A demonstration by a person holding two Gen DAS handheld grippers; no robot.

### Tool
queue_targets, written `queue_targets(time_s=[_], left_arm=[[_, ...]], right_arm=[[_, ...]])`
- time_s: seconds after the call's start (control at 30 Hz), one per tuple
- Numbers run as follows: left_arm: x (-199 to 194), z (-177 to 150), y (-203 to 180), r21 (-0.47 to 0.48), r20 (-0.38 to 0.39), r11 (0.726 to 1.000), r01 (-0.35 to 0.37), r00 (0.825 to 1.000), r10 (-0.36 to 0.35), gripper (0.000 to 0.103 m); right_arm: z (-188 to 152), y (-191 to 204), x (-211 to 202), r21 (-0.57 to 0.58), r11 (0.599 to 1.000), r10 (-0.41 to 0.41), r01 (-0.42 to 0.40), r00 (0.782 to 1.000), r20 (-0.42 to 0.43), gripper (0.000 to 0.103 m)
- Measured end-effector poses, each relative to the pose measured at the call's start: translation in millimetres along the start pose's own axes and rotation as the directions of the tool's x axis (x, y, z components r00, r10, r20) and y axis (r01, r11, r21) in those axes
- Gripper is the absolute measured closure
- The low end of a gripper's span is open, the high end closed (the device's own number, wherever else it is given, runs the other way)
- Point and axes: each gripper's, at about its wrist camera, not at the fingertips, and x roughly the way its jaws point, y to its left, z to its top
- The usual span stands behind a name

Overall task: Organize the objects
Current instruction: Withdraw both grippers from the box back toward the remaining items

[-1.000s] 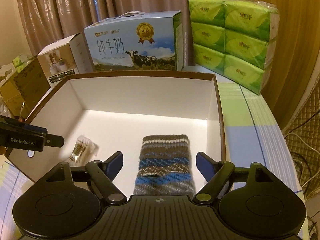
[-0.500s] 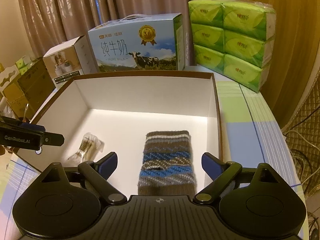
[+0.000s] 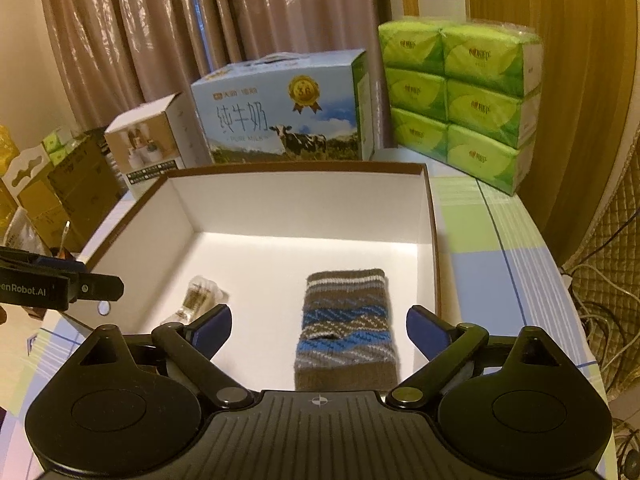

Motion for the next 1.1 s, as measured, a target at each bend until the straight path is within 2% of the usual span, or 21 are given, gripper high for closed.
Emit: queue_targets(time_s=[0.73, 1.1], left_arm=[[-68, -41, -3, -0.043, 0.039, 0.999, 0.017, 0.999, -0.015, 0.031], [-81, -69, -5, -0.055, -0.002, 0.998, 0.019, 1.0, -0.019, 0.031]], right_arm=[[-26, 19, -55, -0.01, 0.999, 0.048, -0.048, 0.999, 0.018, 0.008], [-47, 27, -65, -0.016, 0.998, 0.068, -0.068, 0.998, -0.014, 0.008]])
